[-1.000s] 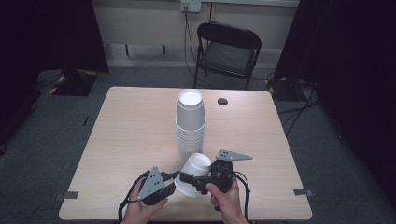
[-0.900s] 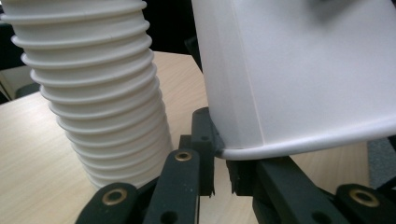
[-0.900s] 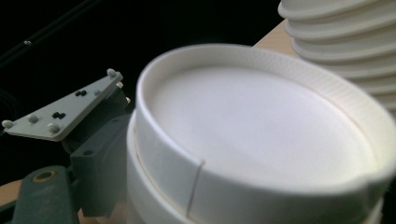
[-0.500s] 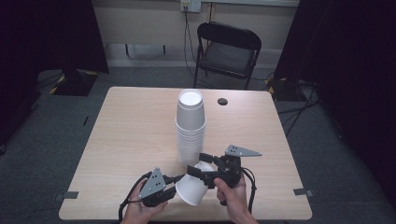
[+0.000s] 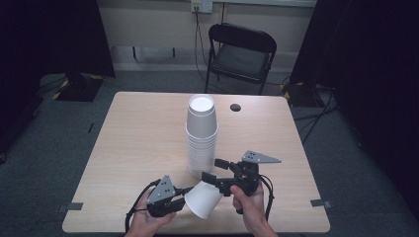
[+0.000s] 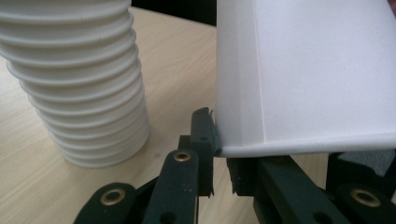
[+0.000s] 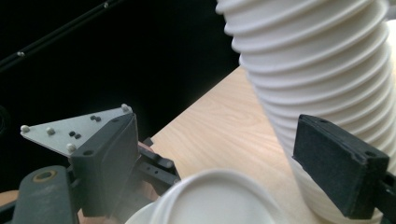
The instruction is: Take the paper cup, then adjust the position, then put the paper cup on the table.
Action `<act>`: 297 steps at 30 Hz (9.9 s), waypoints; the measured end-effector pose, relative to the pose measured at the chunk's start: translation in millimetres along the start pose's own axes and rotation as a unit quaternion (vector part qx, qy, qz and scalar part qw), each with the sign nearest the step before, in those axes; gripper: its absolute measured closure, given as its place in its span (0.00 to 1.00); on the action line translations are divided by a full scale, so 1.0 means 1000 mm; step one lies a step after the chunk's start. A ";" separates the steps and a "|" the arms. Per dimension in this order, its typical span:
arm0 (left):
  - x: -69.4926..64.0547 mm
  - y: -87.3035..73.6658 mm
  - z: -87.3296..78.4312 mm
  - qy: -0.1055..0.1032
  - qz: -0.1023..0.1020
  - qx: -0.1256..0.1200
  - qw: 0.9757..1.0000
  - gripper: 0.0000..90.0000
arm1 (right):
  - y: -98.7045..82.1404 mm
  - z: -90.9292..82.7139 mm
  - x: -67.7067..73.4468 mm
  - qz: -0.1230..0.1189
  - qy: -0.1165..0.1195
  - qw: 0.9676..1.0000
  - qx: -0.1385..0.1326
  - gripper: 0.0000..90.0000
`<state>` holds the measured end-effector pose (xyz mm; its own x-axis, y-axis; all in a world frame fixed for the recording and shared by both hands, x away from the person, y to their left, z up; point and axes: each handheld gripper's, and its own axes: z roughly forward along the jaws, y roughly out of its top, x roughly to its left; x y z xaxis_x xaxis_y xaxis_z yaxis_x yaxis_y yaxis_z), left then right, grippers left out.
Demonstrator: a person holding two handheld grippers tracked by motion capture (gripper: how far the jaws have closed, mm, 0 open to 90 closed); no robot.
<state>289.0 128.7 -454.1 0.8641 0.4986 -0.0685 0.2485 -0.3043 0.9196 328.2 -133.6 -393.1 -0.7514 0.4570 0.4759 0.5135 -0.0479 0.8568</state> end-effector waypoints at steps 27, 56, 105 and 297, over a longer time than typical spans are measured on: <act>0.023 -0.005 0.000 0.011 -0.065 0.089 0.994 0.92 | 0.000 0.015 0.020 -0.137 0.065 0.982 0.116 0.24; 0.026 -0.001 -0.013 -0.046 -0.128 0.024 0.990 0.97 | -0.029 -0.001 0.001 -0.191 0.052 0.967 0.162 0.15; 0.033 0.001 -0.017 -0.061 -0.235 0.000 0.970 0.94 | -0.063 0.040 0.023 -0.310 -0.005 0.923 0.229 0.15; 0.066 -0.015 -0.046 0.153 -0.102 -0.005 0.983 0.19 | -0.006 0.026 -0.170 -0.079 -0.256 0.955 0.129 0.15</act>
<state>322.3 203.8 -455.1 0.6250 0.7691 -0.1338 0.3977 -0.1662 0.9023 463.7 -188.2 -484.9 -0.5605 0.8182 0.1278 0.5442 0.2476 0.8016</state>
